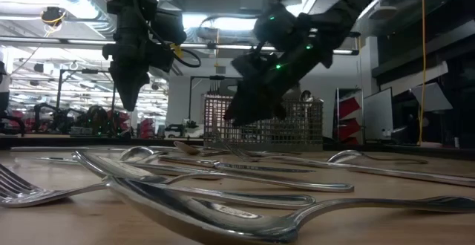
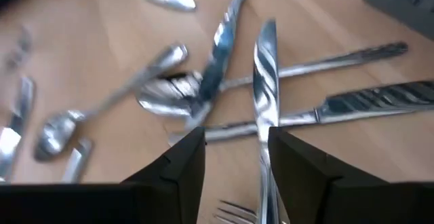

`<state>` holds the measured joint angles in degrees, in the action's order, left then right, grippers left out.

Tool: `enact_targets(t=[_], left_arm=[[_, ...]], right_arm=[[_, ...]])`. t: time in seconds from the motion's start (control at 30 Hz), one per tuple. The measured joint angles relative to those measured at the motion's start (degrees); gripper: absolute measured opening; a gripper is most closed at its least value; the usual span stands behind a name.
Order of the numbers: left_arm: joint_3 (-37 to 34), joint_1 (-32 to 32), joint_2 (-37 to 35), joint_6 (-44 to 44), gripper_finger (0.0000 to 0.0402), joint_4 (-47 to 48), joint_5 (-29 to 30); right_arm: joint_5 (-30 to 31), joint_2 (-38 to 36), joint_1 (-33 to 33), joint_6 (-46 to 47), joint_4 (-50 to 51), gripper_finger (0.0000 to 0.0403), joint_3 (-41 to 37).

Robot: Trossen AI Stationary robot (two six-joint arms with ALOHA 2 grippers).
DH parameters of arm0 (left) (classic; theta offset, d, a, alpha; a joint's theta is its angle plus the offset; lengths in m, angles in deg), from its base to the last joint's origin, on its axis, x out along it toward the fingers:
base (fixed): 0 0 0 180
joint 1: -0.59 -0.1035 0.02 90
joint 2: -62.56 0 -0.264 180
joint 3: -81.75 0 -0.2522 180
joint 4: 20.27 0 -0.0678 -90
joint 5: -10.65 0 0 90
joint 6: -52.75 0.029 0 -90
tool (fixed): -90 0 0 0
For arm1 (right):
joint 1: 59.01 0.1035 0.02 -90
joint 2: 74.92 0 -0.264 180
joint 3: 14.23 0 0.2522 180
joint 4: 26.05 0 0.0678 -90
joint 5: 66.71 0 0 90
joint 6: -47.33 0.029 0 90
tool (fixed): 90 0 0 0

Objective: Sort silverware
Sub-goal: Put the silver knife into the dishwasher utensil holder

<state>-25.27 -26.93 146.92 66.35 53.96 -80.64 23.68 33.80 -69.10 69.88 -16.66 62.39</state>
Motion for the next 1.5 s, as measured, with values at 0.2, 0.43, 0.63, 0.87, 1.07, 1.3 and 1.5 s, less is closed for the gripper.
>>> enact_targets(t=[0.2, 0.43, 0.63, 0.87, 1.07, 1.3, 1.5], left_arm=[[0.0, 0.0, 0.0, -0.1, 0.0115, 0.0, 0.0], [0.0, 0.0, 0.0, -0.1, 0.0115, 0.1, 0.0], [0.0, 0.0, 0.0, 0.1, 0.0115, 0.1, 0.1], [0.0, 0.0, 0.0, 0.4, 0.0115, 0.0, 0.1], [0.0, 0.0, 0.0, 0.4, 0.0115, 0.0, 0.0], [0.0, 0.0, 0.0, 0.4, 0.0115, 0.0, 0.0], [0.0, 0.0, 0.0, 0.4, 0.0115, 0.1, 0.0]], right_arm=[[2.4, 4.1, 0.0, -5.1, 18.0, 0.0163, 9.4], [3.0, 7.3, 0.0, -5.3, 19.6, 0.0163, 14.2], [3.2, 8.7, 0.0, -5.0, 22.4, 0.0163, 14.5], [5.5, 8.7, -0.1, -5.0, 23.9, 0.0163, 14.5], [5.9, 10.5, 0.1, -4.9, 23.1, 0.0163, 14.5], [8.1, 11.2, 0.5, -4.8, 23.8, 0.0153, 14.7], [9.3, 11.3, 0.4, -4.8, 24.2, 0.0081, 14.7]])
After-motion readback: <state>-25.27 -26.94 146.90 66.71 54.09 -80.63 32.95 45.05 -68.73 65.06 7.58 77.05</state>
